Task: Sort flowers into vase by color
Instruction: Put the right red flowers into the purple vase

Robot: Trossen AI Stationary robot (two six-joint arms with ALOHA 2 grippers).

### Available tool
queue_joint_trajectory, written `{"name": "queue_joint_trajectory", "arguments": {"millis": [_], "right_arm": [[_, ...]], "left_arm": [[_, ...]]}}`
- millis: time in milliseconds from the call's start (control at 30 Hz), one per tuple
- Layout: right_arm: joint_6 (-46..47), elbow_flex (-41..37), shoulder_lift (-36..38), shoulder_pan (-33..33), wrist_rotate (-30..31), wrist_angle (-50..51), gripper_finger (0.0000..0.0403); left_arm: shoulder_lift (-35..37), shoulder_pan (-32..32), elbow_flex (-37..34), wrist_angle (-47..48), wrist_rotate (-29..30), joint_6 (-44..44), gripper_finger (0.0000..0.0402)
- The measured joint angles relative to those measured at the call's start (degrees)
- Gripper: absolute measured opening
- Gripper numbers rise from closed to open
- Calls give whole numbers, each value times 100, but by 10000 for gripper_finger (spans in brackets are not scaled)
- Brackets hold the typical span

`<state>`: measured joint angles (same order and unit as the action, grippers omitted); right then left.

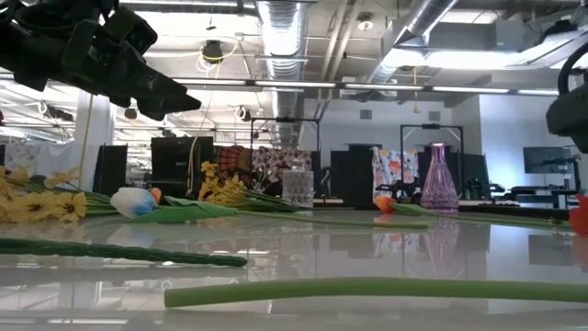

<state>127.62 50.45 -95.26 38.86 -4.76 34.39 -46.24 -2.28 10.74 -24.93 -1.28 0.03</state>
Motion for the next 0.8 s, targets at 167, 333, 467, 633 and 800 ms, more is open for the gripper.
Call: {"name": "queue_joint_trajectory", "arguments": {"millis": [167, 333, 467, 633, 800], "right_arm": [[-164, -18, 217, -162, 983, 308, 114], [-876, -33, 647, -527, 2696, 430, 25], [-2141, -24, 1167, -964, 3954, 192, 27], [-4261, -24, 1911, -1558, 4894, -58, 42], [-6503, -24, 2614, -2056, 6394, -87, 29]], "left_arm": [[0, 0, 0, -4, 0, -109, 229], [0, 0, 0, -2, 5, -218, 229], [0, 0, 0, -17, 7, -288, 229], [0, 0, 0, -24, 18, -509, 229], [0, 0, 0, -22, 46, -736, 229]]}}
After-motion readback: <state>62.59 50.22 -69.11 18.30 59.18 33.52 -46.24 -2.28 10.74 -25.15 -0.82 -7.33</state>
